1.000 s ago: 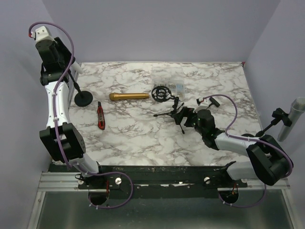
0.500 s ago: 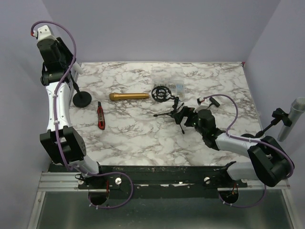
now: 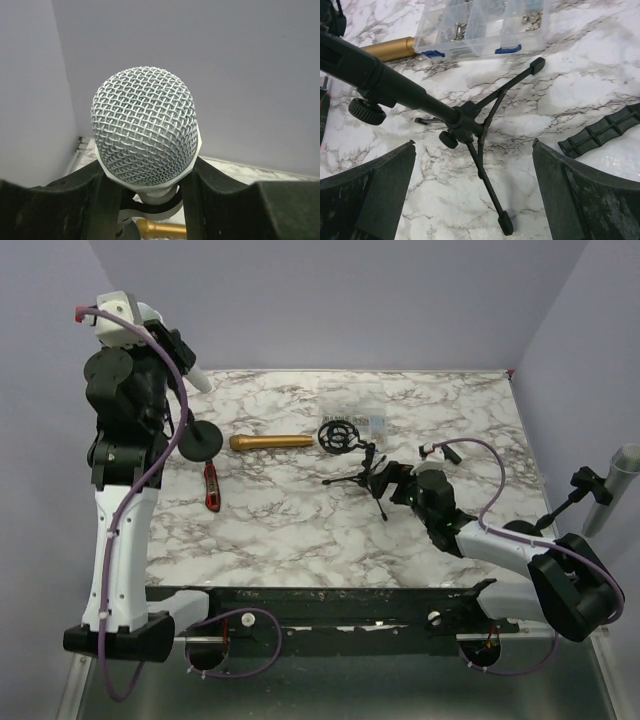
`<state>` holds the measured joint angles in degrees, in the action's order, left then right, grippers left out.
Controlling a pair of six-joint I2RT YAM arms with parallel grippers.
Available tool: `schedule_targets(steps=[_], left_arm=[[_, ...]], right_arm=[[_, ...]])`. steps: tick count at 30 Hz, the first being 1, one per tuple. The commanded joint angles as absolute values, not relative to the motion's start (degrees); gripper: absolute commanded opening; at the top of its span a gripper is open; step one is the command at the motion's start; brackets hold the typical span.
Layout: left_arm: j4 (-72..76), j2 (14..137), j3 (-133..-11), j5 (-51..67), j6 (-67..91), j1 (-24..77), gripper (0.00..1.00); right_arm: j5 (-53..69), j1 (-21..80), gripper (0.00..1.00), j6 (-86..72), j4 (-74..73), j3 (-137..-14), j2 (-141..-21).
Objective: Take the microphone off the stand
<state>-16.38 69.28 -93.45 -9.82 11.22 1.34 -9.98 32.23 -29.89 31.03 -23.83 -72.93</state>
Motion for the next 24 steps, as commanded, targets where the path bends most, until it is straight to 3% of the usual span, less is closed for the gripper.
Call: schedule_targets(steps=[1,8,13,18,24], left_arm=[[-19.55,61.29,-86.5,-4.85,14.71,7.03,0.0],[-19.24,54.62,-74.78,9.25,18.37,12.59,0.0],[-10.92,51.93,-64.65,18.58,21.31,14.72,0.0],[-7.34,51.65,-60.65,19.58,23.49,17.82,0.0],[-3.33,46.82,-57.05,11.61,24.46,21.69,0.0]], right_arm=[[-18.36,32.07,1.0,-29.8,25.35,-24.97,-70.77],[-17.01,32.1,1.0,-30.12,18.84,-27.44,-67.47],[-15.93,32.24,1.0,-31.59,11.93,-28.43,-63.85],[-14.81,35.09,1.0,-31.64,4.26,-30.92,-61.13],[-14.24,41.02,1.0,-30.68,-1.34,-35.31,-59.0]])
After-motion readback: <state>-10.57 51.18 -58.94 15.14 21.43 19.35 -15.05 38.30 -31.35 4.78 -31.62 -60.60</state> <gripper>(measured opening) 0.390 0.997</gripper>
